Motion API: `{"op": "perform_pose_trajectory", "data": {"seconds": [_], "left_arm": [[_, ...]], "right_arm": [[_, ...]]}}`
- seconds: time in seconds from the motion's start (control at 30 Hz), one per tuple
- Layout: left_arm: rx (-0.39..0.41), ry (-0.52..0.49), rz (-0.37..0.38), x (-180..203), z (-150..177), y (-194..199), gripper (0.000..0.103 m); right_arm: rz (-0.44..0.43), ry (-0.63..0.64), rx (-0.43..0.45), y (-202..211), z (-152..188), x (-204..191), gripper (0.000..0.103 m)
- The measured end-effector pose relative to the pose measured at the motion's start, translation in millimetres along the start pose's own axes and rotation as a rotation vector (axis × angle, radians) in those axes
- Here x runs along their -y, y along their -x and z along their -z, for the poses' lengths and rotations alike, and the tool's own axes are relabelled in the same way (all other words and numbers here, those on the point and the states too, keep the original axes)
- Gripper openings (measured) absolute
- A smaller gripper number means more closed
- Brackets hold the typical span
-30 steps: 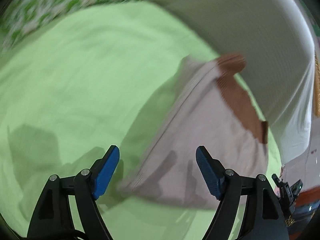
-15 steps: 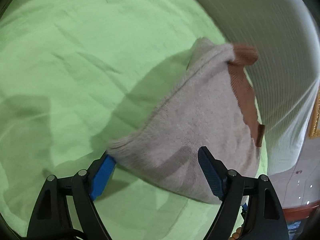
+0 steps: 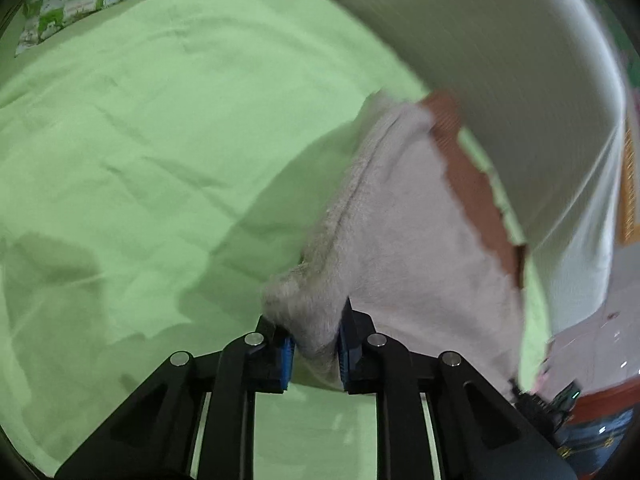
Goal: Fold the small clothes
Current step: 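Lay the hem over the collar and open both grippers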
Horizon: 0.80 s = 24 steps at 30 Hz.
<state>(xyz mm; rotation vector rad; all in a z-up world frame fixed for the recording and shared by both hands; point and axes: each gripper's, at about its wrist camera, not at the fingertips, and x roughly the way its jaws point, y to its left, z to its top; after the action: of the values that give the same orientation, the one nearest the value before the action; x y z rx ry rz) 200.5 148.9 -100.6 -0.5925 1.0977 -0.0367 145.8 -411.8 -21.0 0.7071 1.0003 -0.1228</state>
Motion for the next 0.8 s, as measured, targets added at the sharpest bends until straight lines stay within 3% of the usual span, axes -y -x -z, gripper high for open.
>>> {"op": "perform_pose_trajectory", "data": {"seconds": [0.03,0.1,0.17,0.23,0.27,0.43,0.5,0.7,0.8], "left_arm": [[-0.015,-0.004,-0.011,-2,1,-4,0.022],[-0.021,0.002,-0.034,-4,2,-4,0.04],[0.005,0.014,-0.042,-8,1,6,0.051],[0.031,0.034,-0.057,-11,-1,17,0.068],[0.044,0.047,-0.058,-16,-2,22,0.076],[0.025,0.124,-0.014,-35,-3,26,0.079],[0.003,0.145,-0.009,-37,-1,19,0.079],[-0.003,0.156,-0.006,-24,5,4,0.081],[-0.005,0.149,-0.016,-18,4,-1,0.081]], "right_arm": [[0.011,0.01,-0.025,-7,1,-3,0.01],[0.04,0.01,-0.037,-11,2,-8,0.016],[0.067,0.01,0.019,-3,0,-15,0.024],[0.088,0.039,0.108,11,-2,-27,0.043],[0.09,0.057,0.14,15,-4,-35,0.046],[-0.029,0.218,0.197,17,-10,-89,0.048],[-0.117,0.271,0.152,3,-14,-113,0.048],[-0.26,0.455,0.007,-60,-9,-195,0.048],[-0.281,0.519,-0.073,-91,-6,-225,0.048]]}}
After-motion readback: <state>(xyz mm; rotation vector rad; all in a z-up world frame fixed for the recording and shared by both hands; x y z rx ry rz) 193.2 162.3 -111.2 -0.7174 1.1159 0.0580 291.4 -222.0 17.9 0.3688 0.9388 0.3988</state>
